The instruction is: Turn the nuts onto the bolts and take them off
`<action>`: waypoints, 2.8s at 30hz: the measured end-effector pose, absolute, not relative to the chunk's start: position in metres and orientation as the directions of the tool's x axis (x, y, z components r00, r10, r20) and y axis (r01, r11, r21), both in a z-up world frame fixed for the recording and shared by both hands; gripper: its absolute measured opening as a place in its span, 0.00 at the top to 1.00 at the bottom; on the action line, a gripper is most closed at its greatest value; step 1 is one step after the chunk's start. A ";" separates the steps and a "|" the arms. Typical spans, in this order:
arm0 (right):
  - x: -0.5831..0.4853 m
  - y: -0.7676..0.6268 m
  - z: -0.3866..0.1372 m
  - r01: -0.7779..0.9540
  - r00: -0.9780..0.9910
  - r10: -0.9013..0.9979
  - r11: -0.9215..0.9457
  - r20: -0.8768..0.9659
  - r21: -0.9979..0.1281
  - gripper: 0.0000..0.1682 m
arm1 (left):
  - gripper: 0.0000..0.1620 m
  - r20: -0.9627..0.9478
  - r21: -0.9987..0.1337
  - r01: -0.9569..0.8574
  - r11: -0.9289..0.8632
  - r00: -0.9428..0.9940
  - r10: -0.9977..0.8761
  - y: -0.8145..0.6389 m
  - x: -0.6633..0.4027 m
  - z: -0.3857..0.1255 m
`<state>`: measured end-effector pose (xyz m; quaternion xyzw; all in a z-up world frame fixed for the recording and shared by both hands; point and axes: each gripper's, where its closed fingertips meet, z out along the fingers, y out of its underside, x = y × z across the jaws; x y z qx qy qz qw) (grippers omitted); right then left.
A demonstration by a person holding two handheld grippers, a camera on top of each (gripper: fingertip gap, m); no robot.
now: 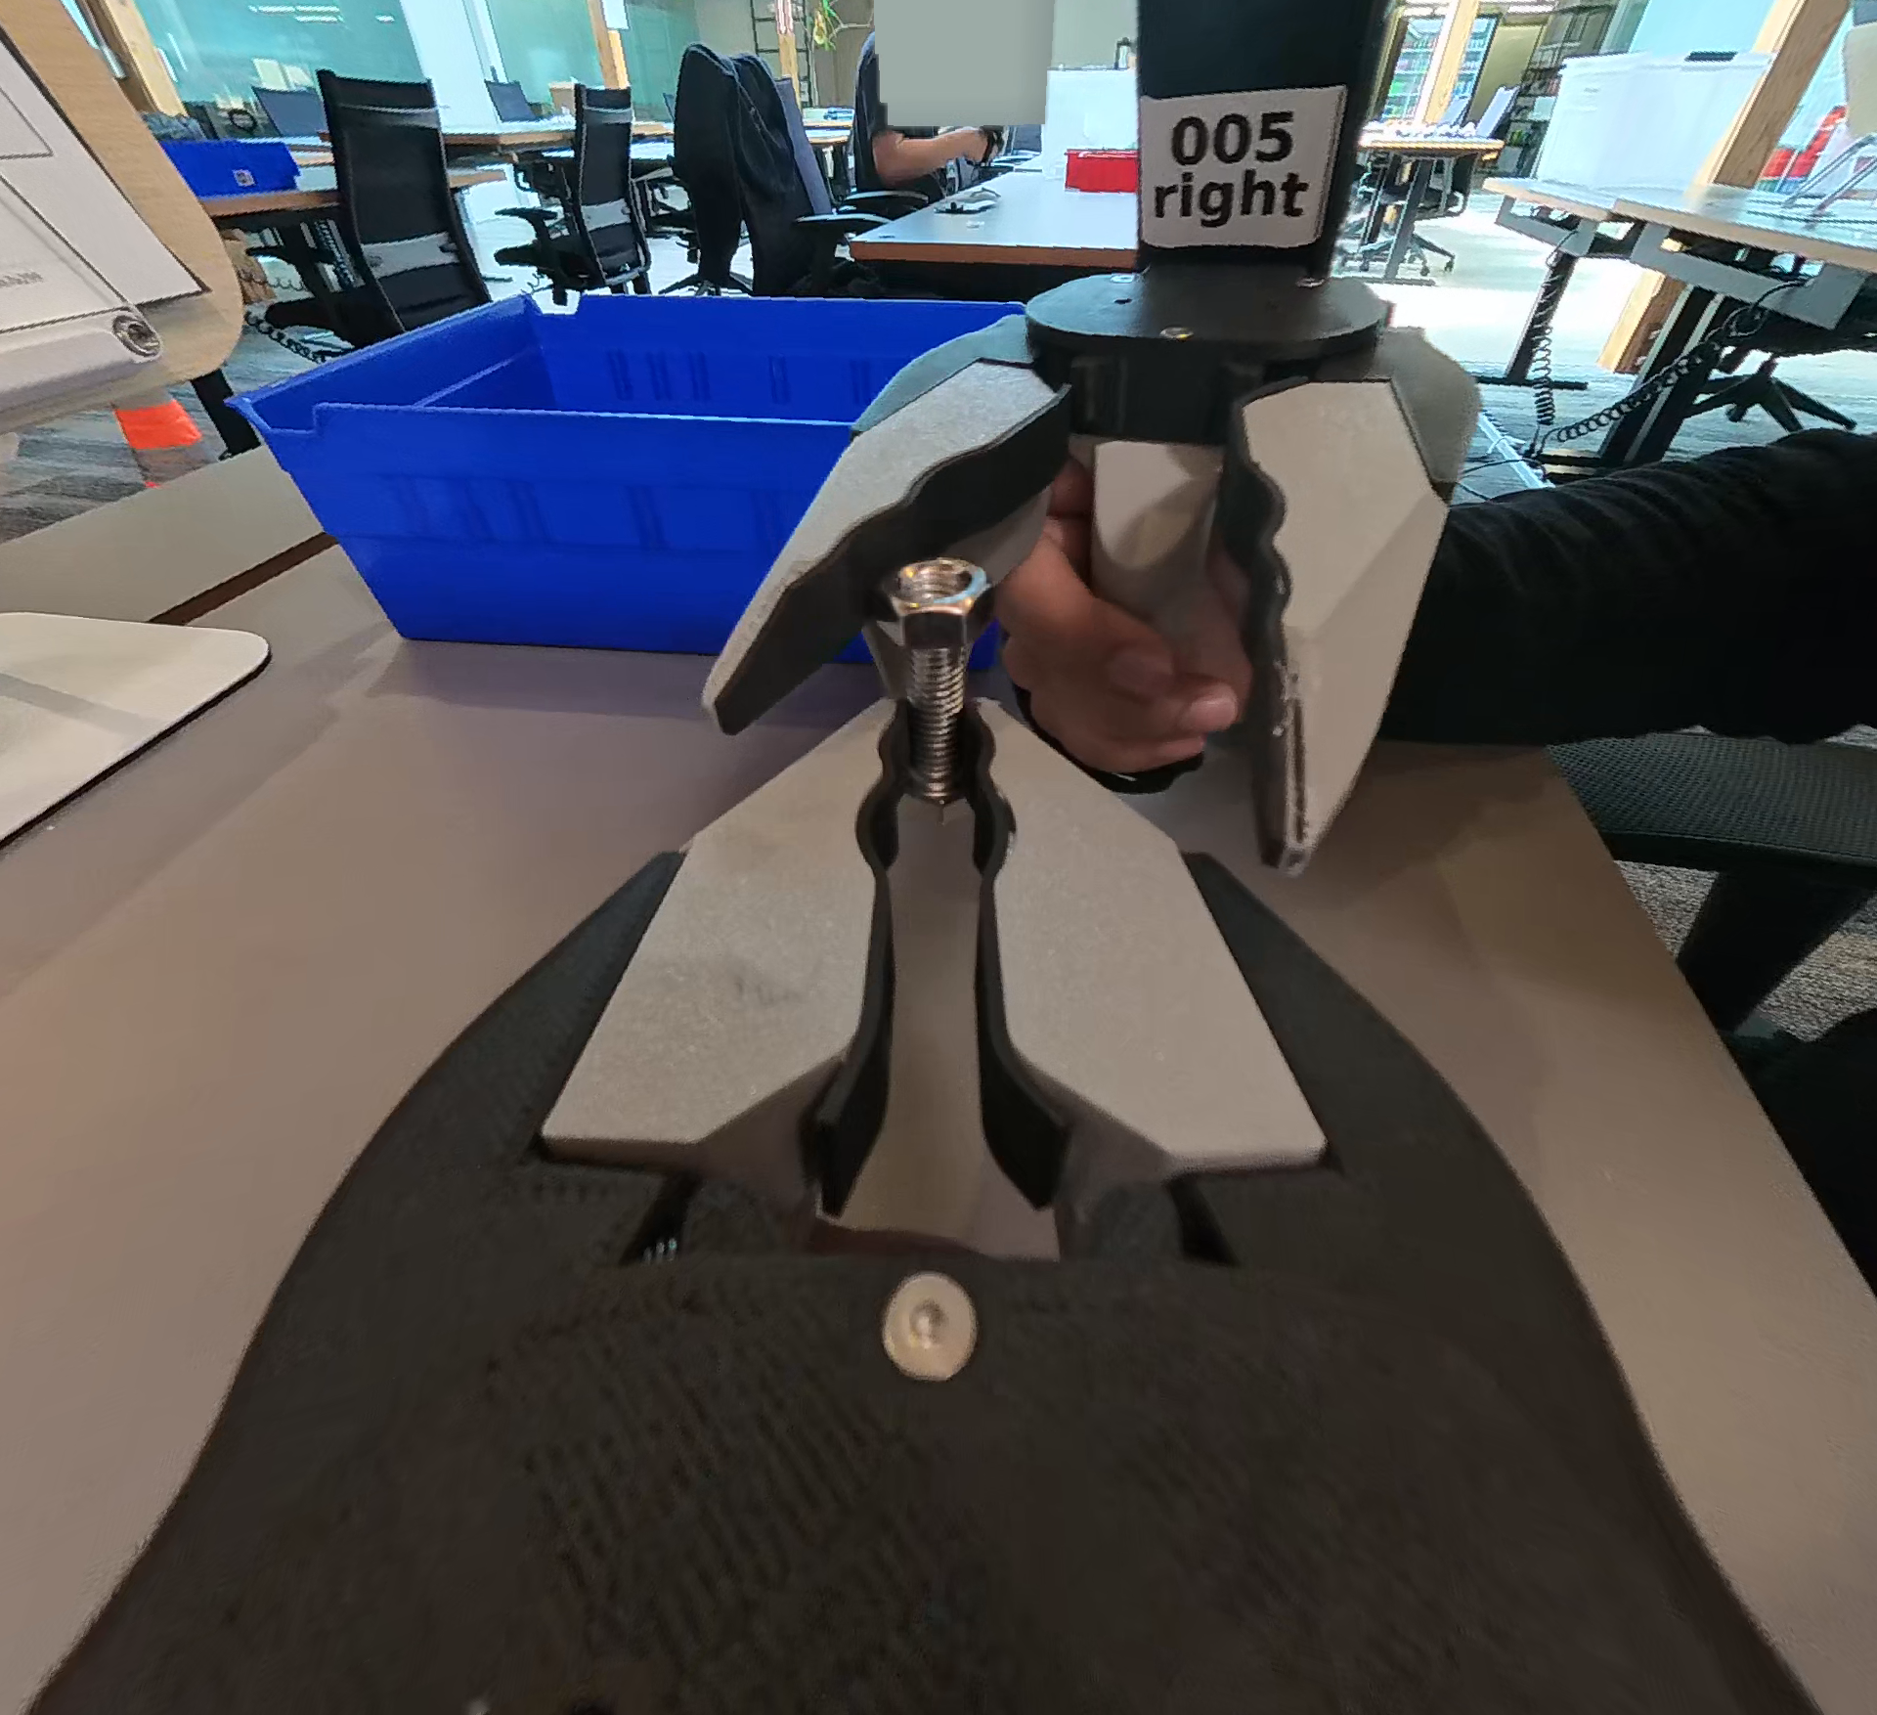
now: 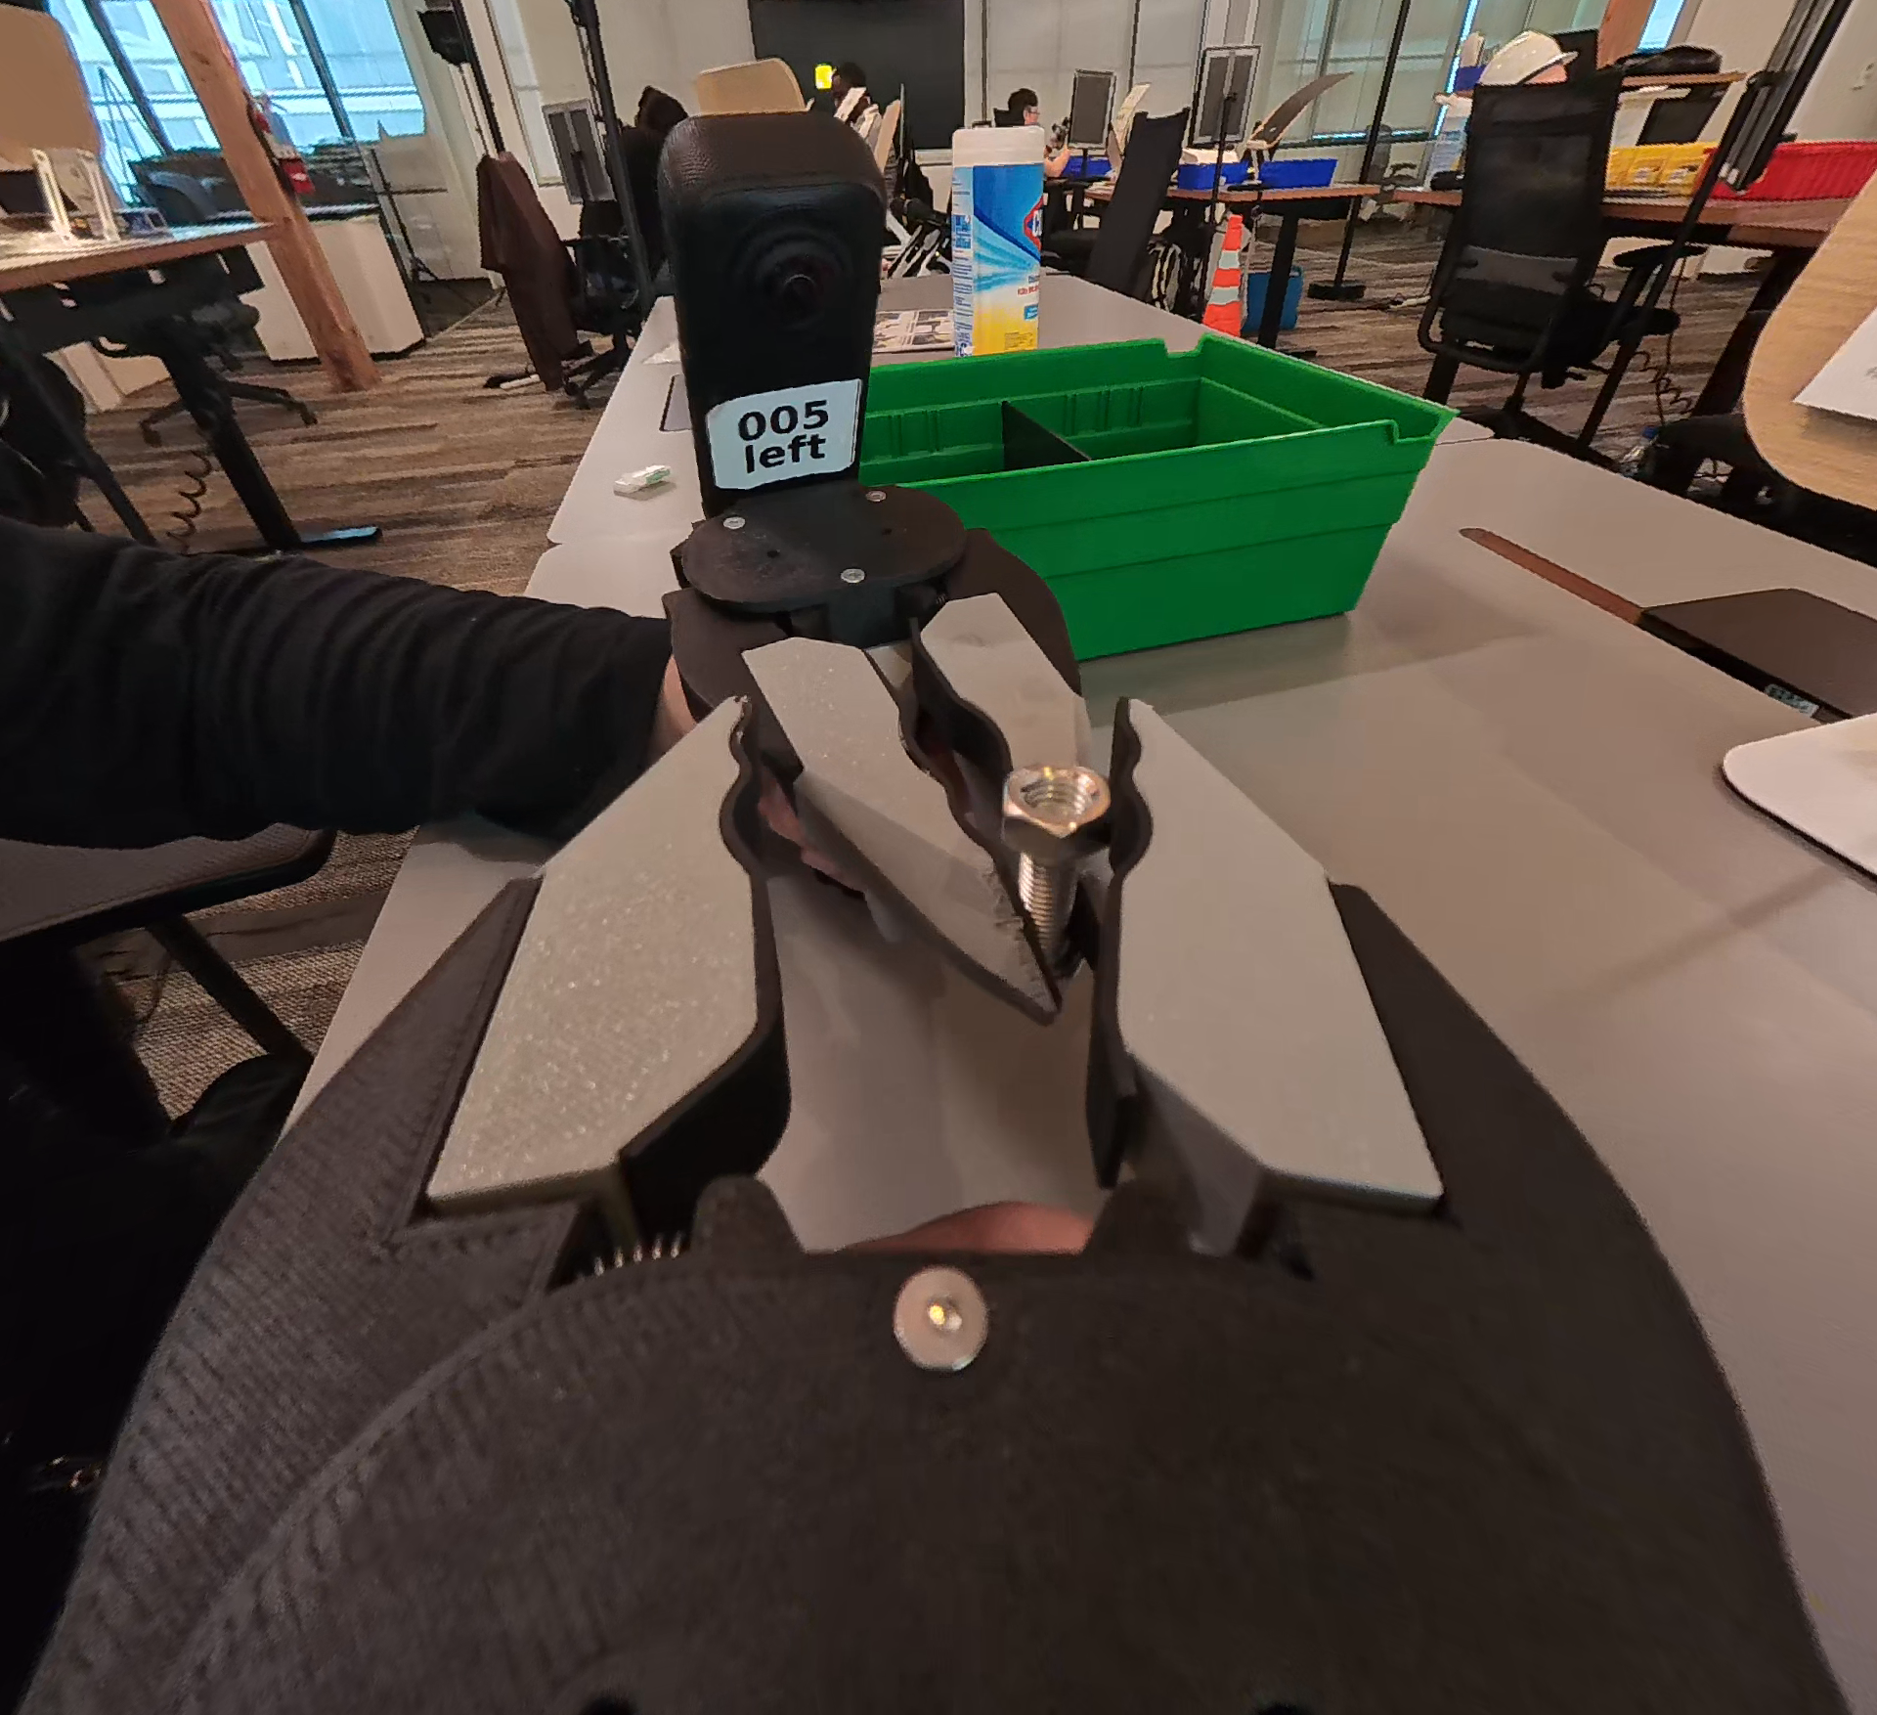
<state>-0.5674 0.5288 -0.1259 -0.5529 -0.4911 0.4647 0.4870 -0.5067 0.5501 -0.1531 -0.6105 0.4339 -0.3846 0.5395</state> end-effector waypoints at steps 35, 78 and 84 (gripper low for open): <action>-0.556 0.540 -0.117 0.063 0.138 0.989 -0.051 -0.042 -0.997 0.65 | 0.96 0.013 -0.994 -0.098 -0.051 0.359 -0.933 0.557 -0.512 -0.151; -0.539 0.553 -0.113 0.054 0.160 0.984 -0.092 -0.082 -0.994 0.86 | 0.96 0.012 -0.994 -0.094 -0.048 0.354 -0.935 0.555 -0.513 -0.149; -0.540 0.551 -0.116 0.079 0.155 0.986 -0.068 -0.055 -0.995 0.91 | 0.96 0.004 -0.994 -0.099 -0.042 0.357 -0.934 0.555 -0.513 -0.149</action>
